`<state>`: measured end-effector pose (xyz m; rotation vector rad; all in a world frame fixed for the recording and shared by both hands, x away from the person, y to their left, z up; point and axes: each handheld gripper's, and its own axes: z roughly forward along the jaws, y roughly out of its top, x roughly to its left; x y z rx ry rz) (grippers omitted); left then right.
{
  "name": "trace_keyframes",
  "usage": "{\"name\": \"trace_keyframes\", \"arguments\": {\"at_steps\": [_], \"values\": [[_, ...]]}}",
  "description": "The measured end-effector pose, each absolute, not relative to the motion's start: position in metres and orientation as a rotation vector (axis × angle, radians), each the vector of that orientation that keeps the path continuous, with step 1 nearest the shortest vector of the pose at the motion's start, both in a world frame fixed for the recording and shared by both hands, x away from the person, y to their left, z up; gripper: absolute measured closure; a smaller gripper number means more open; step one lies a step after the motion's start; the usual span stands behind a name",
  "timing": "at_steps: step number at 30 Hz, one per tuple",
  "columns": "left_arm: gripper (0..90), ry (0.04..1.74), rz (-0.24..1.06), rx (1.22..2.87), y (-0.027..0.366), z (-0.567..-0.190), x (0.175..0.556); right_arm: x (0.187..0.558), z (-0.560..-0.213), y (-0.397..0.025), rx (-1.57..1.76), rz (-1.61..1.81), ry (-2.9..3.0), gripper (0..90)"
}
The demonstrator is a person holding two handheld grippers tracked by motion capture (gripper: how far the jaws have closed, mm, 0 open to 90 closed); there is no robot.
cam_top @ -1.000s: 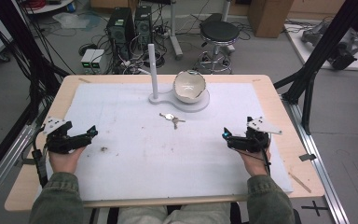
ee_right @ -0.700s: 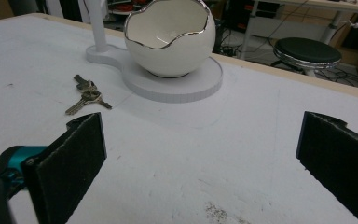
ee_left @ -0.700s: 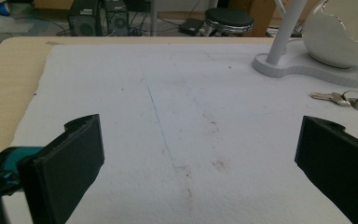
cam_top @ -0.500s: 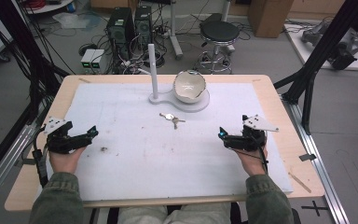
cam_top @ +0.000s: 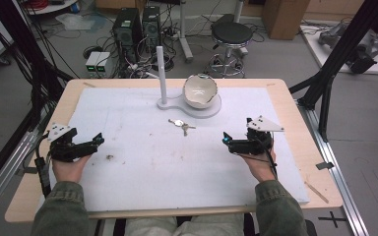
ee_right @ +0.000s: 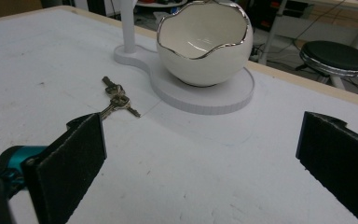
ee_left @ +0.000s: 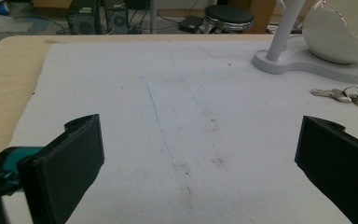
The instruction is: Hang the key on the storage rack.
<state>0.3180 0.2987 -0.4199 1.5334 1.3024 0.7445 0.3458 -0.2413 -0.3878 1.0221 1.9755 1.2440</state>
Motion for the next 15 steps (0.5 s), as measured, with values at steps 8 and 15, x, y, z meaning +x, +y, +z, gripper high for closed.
{"name": "trace_keyframes", "arguments": {"at_steps": [8,15], "values": [[1.7,1.303,0.744,1.534,0.299,-0.42,0.318,0.361,-0.382,-0.229,1.06,1.252,2.046,0.5],[1.7,1.304,0.744,1.534,0.299,-0.42,0.318,0.369,-0.376,-0.22,1.072,1.245,2.082,0.5]]}}
